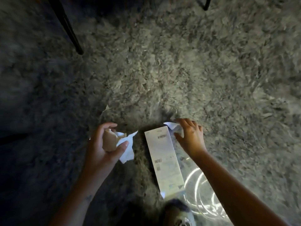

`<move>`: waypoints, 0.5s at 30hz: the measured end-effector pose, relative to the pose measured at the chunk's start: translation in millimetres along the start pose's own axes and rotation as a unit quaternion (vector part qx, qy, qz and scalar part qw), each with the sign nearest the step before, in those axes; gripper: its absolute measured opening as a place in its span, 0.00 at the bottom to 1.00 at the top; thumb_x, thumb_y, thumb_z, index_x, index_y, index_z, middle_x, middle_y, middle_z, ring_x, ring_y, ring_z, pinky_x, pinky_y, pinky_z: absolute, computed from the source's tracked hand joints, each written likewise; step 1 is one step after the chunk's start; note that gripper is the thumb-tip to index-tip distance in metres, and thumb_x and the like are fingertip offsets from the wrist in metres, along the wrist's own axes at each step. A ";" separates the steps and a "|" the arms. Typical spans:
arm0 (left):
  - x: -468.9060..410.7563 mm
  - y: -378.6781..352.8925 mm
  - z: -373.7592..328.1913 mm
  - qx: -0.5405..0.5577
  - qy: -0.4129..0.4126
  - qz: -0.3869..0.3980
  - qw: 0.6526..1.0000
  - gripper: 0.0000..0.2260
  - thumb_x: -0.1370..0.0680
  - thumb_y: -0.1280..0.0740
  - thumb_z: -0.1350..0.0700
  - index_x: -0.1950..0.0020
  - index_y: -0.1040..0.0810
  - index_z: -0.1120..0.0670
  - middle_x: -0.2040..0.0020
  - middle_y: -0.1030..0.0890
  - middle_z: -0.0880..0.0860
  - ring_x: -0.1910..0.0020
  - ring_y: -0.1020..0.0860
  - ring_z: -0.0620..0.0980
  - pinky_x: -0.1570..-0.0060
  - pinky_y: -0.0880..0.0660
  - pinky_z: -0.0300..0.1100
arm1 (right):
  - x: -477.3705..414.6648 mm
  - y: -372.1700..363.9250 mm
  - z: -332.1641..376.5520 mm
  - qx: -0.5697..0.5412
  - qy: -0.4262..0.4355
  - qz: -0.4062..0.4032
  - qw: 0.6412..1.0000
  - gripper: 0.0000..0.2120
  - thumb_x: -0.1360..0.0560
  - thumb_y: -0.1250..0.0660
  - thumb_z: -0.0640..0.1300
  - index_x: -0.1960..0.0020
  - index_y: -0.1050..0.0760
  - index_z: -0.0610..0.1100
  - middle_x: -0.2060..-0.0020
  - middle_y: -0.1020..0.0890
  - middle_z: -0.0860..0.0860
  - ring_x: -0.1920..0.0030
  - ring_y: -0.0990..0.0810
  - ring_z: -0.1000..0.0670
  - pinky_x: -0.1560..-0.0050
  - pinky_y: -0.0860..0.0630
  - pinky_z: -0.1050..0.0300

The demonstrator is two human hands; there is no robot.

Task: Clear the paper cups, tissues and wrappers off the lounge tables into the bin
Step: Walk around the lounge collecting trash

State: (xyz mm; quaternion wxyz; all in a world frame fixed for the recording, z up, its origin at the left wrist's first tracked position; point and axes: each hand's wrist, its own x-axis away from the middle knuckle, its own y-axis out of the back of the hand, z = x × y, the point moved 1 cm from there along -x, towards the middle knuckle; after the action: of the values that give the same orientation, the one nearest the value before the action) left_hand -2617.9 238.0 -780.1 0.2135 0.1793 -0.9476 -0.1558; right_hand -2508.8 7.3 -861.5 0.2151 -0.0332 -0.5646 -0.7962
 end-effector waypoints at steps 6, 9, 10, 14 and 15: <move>-67.1 -26.6 54.3 0.002 -0.049 -0.026 0.998 0.20 0.37 0.29 0.42 0.47 0.28 0.38 0.49 0.21 0.50 0.50 0.22 0.51 0.49 0.24 0.50 | -33.5 -46.4 -18.6 -0.012 0.052 -0.061 0.997 0.13 0.35 0.25 0.43 0.51 0.21 0.43 0.57 0.20 0.44 0.55 0.23 0.39 0.55 0.32 0.47; -80.7 -32.8 67.5 0.016 -0.055 -0.031 0.998 0.20 0.38 0.29 0.42 0.48 0.28 0.37 0.48 0.22 0.53 0.50 0.22 0.53 0.48 0.25 0.57 | -42.7 -49.3 -21.8 -0.048 0.043 -0.056 0.996 0.09 0.36 0.25 0.39 0.58 0.22 0.44 0.60 0.21 0.47 0.55 0.24 0.41 0.55 0.36 0.50; -82.1 -34.9 70.4 0.020 -0.054 -0.027 0.998 0.20 0.38 0.29 0.42 0.48 0.27 0.37 0.49 0.22 0.53 0.50 0.22 0.53 0.48 0.25 0.57 | -45.3 -48.9 -22.7 -0.071 0.029 -0.044 0.996 0.08 0.36 0.25 0.38 0.60 0.22 0.44 0.60 0.21 0.47 0.55 0.24 0.41 0.55 0.37 0.51; -78.5 -42.0 77.4 0.052 -0.040 -0.018 0.998 0.20 0.38 0.29 0.43 0.48 0.28 0.39 0.51 0.22 0.51 0.54 0.22 0.46 0.53 0.25 0.42 | -49.8 -41.1 -20.6 -0.137 0.009 -0.031 0.990 0.07 0.35 0.27 0.35 0.64 0.24 0.43 0.64 0.21 0.48 0.59 0.23 0.41 0.53 0.29 0.44; -76.3 -43.2 78.4 0.064 -0.034 -0.016 0.997 0.20 0.38 0.29 0.43 0.48 0.28 0.40 0.51 0.22 0.51 0.55 0.22 0.44 0.54 0.26 0.40 | -50.2 -38.5 -18.6 -0.139 0.008 -0.029 0.990 0.07 0.34 0.27 0.34 0.64 0.24 0.42 0.64 0.21 0.47 0.59 0.23 0.41 0.52 0.28 0.43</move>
State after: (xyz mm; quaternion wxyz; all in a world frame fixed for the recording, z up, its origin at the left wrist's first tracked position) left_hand -2577.8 247.8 -890.2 0.1666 0.2025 -0.9594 -0.1042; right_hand -2474.5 16.0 -917.2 0.1896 -0.0395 -0.4474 -0.8731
